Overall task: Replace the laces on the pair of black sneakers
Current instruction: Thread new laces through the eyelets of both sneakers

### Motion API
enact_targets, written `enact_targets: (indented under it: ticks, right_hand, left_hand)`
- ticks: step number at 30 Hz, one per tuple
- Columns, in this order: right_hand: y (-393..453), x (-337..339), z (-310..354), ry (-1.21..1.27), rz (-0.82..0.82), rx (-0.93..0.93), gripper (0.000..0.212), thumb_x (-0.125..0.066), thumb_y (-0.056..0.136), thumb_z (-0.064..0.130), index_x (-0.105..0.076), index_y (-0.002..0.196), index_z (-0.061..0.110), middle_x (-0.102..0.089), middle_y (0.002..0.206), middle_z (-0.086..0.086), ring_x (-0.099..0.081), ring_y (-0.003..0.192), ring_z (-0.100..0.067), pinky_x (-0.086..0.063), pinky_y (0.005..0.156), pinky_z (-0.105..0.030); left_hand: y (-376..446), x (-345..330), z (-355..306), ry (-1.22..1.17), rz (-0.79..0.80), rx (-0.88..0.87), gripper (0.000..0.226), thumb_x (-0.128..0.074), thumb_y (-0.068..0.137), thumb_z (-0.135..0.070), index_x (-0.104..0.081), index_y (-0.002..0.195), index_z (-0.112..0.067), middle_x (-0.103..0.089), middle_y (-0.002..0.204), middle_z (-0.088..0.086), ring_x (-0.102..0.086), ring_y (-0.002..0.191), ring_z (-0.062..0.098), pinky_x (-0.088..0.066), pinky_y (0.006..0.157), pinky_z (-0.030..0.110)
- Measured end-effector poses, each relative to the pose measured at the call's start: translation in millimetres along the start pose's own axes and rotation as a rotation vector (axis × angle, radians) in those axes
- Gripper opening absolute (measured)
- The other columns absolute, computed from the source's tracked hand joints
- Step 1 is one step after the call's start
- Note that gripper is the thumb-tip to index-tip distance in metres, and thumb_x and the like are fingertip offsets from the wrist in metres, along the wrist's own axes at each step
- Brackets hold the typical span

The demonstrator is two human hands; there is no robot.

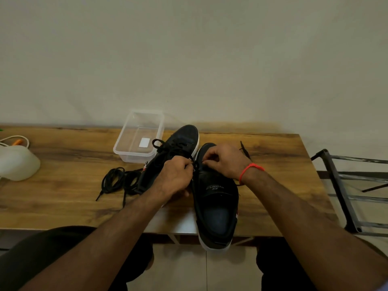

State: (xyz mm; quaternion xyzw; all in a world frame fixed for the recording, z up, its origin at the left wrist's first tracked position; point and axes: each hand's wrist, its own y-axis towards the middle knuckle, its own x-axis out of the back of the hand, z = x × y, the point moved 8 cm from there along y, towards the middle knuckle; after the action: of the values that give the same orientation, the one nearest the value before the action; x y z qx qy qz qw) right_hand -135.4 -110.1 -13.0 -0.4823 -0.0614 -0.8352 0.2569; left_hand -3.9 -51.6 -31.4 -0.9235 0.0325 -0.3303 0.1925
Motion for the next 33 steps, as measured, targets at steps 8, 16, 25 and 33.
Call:
enact_targets:
  ticks: [8, 16, 25, 33]
  right_hand:
    - [1.1, -14.9, 9.2, -0.131, 0.021, -0.018, 0.017, -0.061, 0.098, 0.03, -0.071, 0.107, 0.02, -0.069, 0.107, 0.0, -0.061, 0.101, -0.017, -0.056, 0.087, -0.041]
    - [4.6, -15.9, 9.0, -0.087, 0.018, 0.003, 0.016, -0.066, 0.095, 0.026, -0.075, 0.105, 0.018, -0.073, 0.104, -0.001, -0.063, 0.1, -0.018, -0.052, 0.093, -0.038]
    - [5.0, -16.0, 1.8, 0.169, -0.035, -0.072, 0.021, -0.075, 0.087, 0.015, -0.063, 0.102, 0.023, -0.073, 0.088, 0.006, -0.068, 0.09, -0.012, -0.054, 0.092, -0.041]
    - [6.0, -22.7, -1.5, 0.108, 0.037, -0.047, 0.037, -0.069, 0.092, 0.016, -0.057, 0.12, 0.038, -0.071, 0.094, 0.016, -0.063, 0.105, -0.013, -0.041, 0.103, -0.053]
  left_hand:
    - [0.4, -1.6, -1.0, -0.013, 0.017, -0.01, 0.025, -0.045, 0.107, -0.019, -0.068, 0.099, -0.013, -0.071, 0.083, 0.009, -0.071, 0.055, 0.024, -0.06, 0.058, 0.037]
    - [-0.8, -0.8, -4.8, 0.028, 0.015, -0.048, 0.024, -0.045, 0.107, -0.019, -0.068, 0.103, -0.013, -0.071, 0.082, 0.007, -0.07, 0.051, 0.022, -0.051, 0.046, 0.023]
    - [-0.8, 0.7, -3.1, -0.044, 0.016, -0.029, 0.024, -0.047, 0.107, -0.023, -0.069, 0.101, -0.014, -0.07, 0.077, 0.007, -0.07, 0.051, 0.023, -0.055, 0.049, 0.028]
    - [0.9, 1.8, -4.1, -0.103, -0.067, -0.075, 0.014, -0.052, 0.105, -0.023, -0.061, 0.112, -0.014, -0.071, 0.078, 0.007, -0.065, 0.043, 0.009, -0.049, 0.04, 0.019]
